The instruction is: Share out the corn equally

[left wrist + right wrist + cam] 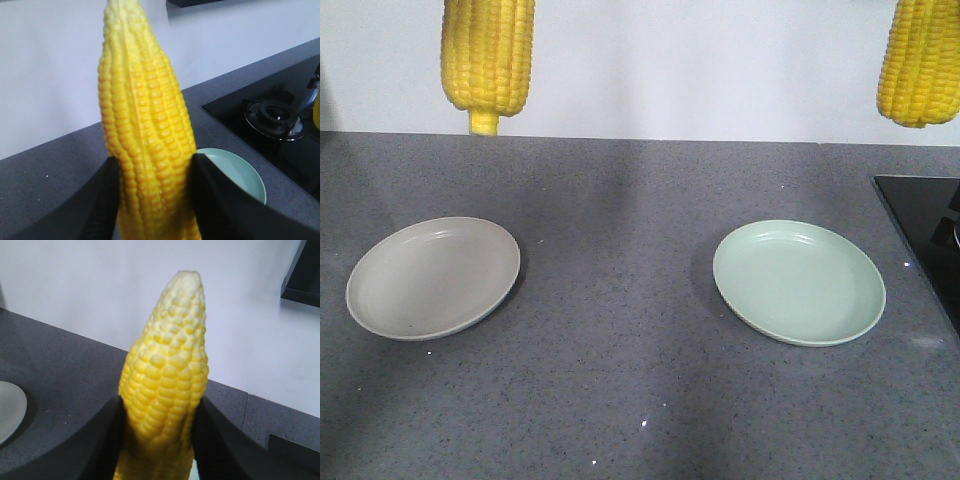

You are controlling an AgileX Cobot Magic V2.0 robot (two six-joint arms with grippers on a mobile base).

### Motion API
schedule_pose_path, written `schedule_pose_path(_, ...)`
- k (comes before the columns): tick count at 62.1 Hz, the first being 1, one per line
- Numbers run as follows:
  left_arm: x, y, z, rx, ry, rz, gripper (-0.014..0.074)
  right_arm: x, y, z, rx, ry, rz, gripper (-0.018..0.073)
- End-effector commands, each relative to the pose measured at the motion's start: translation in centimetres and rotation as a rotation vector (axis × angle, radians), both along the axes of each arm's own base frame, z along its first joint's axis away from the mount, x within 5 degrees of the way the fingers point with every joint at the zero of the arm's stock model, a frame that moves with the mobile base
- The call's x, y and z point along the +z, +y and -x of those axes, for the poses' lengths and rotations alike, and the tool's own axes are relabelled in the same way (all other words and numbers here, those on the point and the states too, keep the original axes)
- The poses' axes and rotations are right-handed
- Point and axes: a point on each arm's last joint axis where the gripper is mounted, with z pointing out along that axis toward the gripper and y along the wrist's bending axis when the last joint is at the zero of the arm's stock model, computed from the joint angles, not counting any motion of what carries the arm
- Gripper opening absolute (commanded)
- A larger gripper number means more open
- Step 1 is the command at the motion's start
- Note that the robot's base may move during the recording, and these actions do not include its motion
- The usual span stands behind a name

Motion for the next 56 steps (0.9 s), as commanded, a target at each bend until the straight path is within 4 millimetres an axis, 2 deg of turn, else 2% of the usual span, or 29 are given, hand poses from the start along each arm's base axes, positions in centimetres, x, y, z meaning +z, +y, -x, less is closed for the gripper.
schedule_pose_path(1,2.11,0.52,1.01,0.005,-0.103,0.082,-0.0006,1.75,-0.28,0.84,-0.005,-0.118,-0.019,-0.0005)
schedule_pose_path(56,2.11,0.52,1.01,0.005,-0.103,0.082,-0.0006,1.75,-0.28,0.84,-0.005,-0.118,-0.019,-0.0005)
